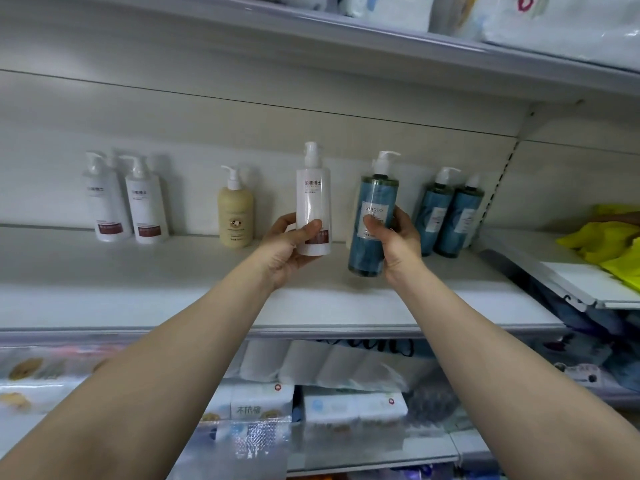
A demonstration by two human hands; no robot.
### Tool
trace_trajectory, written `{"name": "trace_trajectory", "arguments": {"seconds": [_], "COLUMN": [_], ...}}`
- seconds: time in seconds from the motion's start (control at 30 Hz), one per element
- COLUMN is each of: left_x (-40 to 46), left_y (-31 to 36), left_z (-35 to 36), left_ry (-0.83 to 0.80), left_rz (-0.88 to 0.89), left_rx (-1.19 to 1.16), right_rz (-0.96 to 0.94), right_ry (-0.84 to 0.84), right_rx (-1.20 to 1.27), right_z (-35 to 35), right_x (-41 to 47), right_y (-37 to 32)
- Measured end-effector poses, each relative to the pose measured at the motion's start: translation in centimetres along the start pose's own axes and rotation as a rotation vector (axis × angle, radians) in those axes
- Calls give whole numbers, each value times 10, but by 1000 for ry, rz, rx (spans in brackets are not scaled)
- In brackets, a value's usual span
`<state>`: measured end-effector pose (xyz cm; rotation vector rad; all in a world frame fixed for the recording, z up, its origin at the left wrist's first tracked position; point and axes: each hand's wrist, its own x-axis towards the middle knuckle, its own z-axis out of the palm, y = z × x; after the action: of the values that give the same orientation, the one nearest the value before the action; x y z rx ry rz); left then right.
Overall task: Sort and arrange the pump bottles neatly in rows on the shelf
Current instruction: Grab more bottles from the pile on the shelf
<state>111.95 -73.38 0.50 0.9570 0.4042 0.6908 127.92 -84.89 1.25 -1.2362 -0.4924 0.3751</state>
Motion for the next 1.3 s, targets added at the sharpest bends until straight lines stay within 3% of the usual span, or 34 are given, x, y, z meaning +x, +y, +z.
{"name": "trace_trajectory", "arguments": {"seconds": [0.73, 1.3], "left_x": [42, 69], "left_y": [-15, -35], "left_z": [30, 44], "left_ry": [-18, -44], "left_rz": [-2, -13], "left_rx": [-2, -1], "right_rz": [-48, -125], "right_ry": [74, -111], "right_rx": [-154, -283], "right_z": [-44, -69], "right_x": [67, 93], "right_y": [14, 34]}}
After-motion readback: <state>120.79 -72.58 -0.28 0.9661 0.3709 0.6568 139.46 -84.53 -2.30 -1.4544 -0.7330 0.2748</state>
